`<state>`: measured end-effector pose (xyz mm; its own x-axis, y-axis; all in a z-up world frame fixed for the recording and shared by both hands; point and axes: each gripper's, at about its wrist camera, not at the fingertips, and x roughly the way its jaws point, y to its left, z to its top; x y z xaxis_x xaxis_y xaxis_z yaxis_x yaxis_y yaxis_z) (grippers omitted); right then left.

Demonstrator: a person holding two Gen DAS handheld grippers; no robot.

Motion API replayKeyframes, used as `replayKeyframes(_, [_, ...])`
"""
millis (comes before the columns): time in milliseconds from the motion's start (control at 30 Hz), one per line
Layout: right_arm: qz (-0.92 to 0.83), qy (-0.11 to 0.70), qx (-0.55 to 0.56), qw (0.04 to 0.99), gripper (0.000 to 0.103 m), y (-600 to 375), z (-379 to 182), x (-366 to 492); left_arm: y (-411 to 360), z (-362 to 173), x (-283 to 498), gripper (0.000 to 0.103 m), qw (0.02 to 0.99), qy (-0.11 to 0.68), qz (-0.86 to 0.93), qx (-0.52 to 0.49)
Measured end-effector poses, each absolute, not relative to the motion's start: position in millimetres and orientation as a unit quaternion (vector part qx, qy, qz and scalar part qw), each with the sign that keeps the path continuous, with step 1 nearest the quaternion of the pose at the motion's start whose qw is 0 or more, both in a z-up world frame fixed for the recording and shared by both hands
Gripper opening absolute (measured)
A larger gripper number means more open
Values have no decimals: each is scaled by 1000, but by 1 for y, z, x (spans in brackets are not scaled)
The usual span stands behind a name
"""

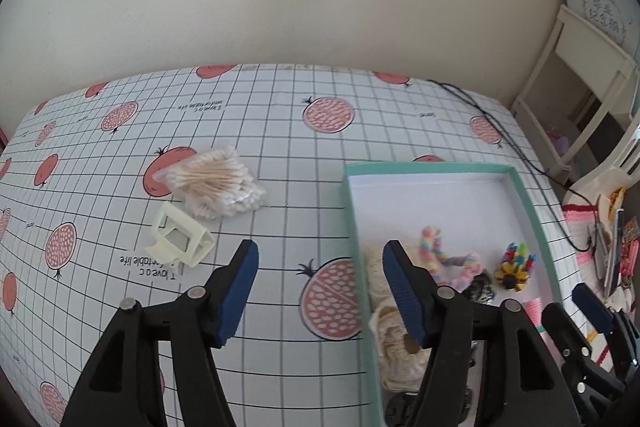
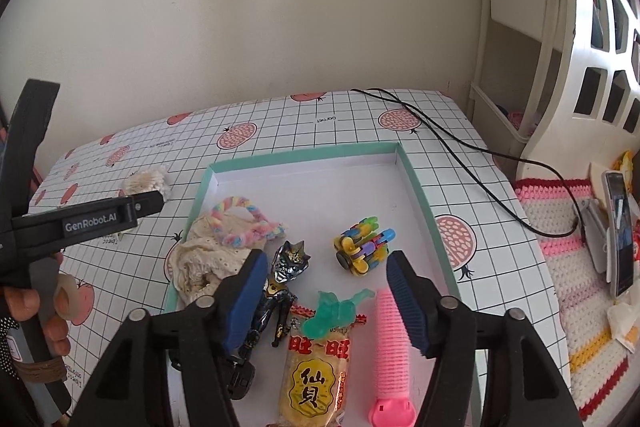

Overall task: Organize objects
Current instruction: 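Open the left tool dropping the ring while the right tool releases the green piece in the tray, then move the left tool to the cream clip while the right tool reaches the cotton swab bag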

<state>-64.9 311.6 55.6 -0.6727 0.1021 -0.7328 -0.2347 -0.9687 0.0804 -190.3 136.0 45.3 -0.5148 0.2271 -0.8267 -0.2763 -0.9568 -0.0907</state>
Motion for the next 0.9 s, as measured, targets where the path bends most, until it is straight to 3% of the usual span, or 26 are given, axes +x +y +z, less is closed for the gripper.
replayKeyframes(33, [910, 84, -394, 95, 73, 312, 55, -65, 134, 43, -192, 76, 140, 28, 870, -472])
replayKeyframes(233, [908, 87, -396, 103, 84, 313, 49, -68, 123, 35, -199, 85, 118, 38, 871, -476])
replayKeyframes(467, [907, 87, -398, 106, 98, 313, 47, -71, 117, 32, -203, 87, 92, 47, 877, -470])
replayKeyframes(533, [908, 88, -396, 107, 102, 313, 47, -70, 114, 31, -204, 94, 88, 43, 877, -470])
replayKeyframes(900, [907, 84, -398, 110, 103, 312, 46, -72, 93, 36, -206, 103, 60, 18, 893, -445])
